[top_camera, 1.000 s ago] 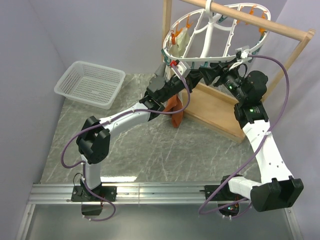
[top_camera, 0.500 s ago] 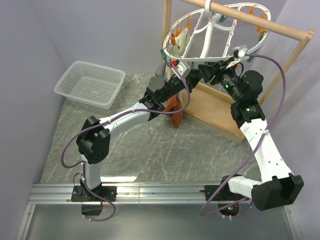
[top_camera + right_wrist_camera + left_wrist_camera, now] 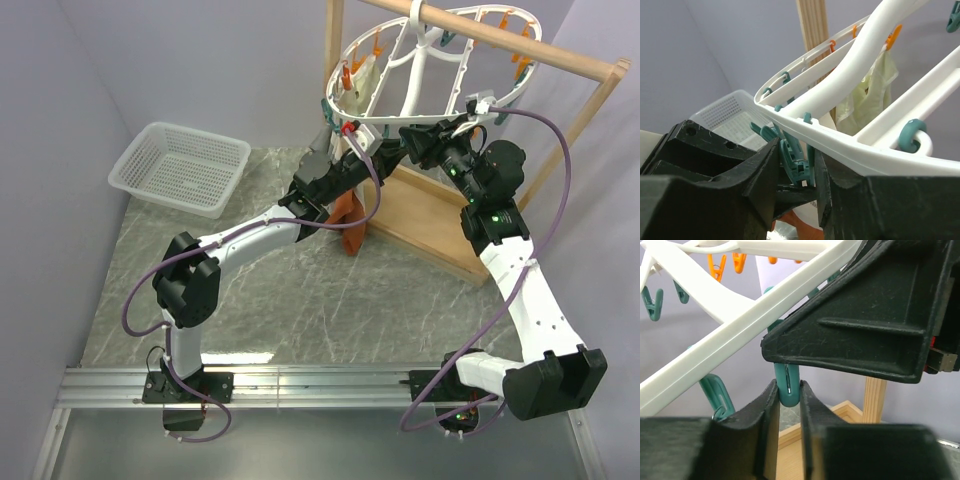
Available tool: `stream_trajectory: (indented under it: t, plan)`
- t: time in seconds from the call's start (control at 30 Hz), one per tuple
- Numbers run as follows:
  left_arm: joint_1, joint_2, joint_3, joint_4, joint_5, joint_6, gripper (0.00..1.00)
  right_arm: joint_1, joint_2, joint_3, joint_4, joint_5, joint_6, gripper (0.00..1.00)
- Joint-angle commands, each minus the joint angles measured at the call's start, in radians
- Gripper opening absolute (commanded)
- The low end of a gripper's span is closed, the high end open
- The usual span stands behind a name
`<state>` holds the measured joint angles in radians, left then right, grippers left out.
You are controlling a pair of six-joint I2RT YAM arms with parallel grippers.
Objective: Clip the underwear to the hanger
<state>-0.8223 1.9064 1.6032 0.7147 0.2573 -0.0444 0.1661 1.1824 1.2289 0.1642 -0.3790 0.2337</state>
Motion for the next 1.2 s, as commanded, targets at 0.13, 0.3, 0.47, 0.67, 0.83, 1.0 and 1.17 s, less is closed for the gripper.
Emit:
stream_trajectory:
  t: [0.13,0.3,0.47,0.67,0.83,1.0,1.17]
  plan:
    - [-0.006,-0.104,-0.063,-0.055,0.114,0.018,0.48,0.003,0.011,0.030,0.029,0.035,-0.013,0.00]
    - [0.011,-0.225,-0.182,-0.100,0.158,0.077,0.60,0.003,0.006,0.027,0.034,0.040,-0.002,0.00]
    - [0.009,-0.228,-0.194,-0.123,0.085,0.091,0.60,0.001,0.006,0.015,0.049,0.023,0.027,0.00]
    - [0.017,-0.118,-0.053,-0.113,0.016,0.052,0.57,0.000,0.010,0.024,0.044,-0.009,0.044,0.00]
    - [0.015,-0.034,0.095,-0.141,-0.029,-0.017,0.52,-0.002,0.005,0.021,0.049,-0.035,0.061,0.00]
    - [0.015,0.019,0.161,-0.144,-0.018,-0.034,0.46,-0.007,0.005,0.018,0.054,-0.066,0.078,0.00]
    - [0.017,0.025,0.147,-0.104,-0.001,-0.029,0.14,-0.007,-0.004,0.001,0.069,-0.113,0.038,0.20]
